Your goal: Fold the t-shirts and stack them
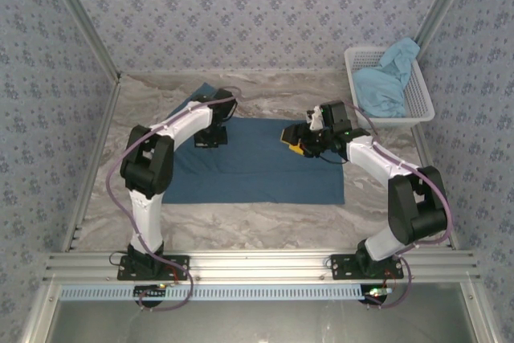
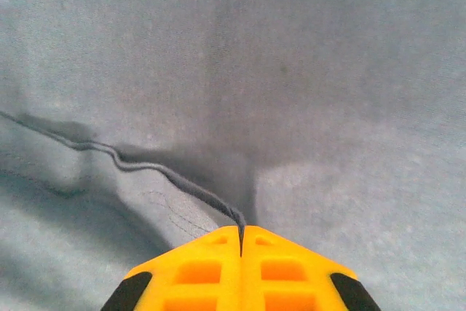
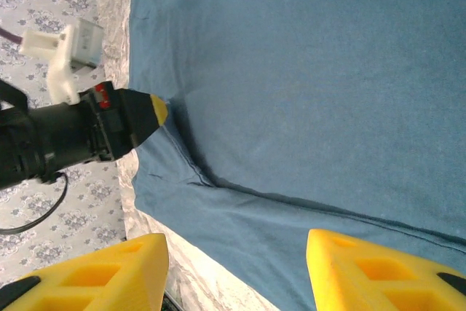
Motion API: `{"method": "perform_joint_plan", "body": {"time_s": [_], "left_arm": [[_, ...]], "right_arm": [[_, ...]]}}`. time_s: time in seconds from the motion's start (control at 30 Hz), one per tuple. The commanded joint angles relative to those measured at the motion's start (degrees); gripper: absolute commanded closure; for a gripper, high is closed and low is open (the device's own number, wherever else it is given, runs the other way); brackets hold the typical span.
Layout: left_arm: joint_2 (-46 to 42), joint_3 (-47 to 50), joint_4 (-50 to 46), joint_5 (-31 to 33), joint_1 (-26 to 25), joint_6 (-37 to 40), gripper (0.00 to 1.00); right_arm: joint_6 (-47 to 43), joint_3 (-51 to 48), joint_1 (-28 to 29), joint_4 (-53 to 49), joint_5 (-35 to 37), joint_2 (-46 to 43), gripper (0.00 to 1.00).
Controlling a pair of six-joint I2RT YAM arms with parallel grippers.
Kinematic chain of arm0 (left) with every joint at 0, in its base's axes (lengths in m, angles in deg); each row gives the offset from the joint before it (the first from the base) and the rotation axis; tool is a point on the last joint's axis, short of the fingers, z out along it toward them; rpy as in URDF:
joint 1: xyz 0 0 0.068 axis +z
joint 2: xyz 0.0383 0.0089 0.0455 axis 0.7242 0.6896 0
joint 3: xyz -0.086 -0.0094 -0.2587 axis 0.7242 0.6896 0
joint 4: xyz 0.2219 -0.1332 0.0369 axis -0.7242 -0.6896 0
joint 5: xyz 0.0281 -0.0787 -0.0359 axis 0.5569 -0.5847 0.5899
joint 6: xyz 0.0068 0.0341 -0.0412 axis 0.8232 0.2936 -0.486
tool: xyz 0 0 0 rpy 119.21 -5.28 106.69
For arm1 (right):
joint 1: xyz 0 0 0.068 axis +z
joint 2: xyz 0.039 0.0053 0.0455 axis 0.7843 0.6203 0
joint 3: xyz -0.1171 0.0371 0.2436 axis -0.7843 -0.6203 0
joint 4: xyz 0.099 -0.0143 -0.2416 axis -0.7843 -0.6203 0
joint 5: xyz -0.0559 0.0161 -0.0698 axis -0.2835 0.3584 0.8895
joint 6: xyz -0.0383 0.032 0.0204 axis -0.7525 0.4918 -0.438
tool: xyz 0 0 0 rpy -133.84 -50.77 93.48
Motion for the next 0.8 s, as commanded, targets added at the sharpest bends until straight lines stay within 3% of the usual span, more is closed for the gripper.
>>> {"method": "perform_joint_plan", "body": {"time_s": [0.0,0.77], "left_arm": [[-3.10,0.02,-2.27,0.46,-1.02,-0.24,1.00],[-2.68,0.95,5.79,-6.98,-5.41,5.50,1.00]], "right_arm": [[0.37,1.27,-0.12,0.41,-1.63,1.00,0.45],[0.19,2.21,-0.13,-0.39,-1.30,2.13,0.45]]}}
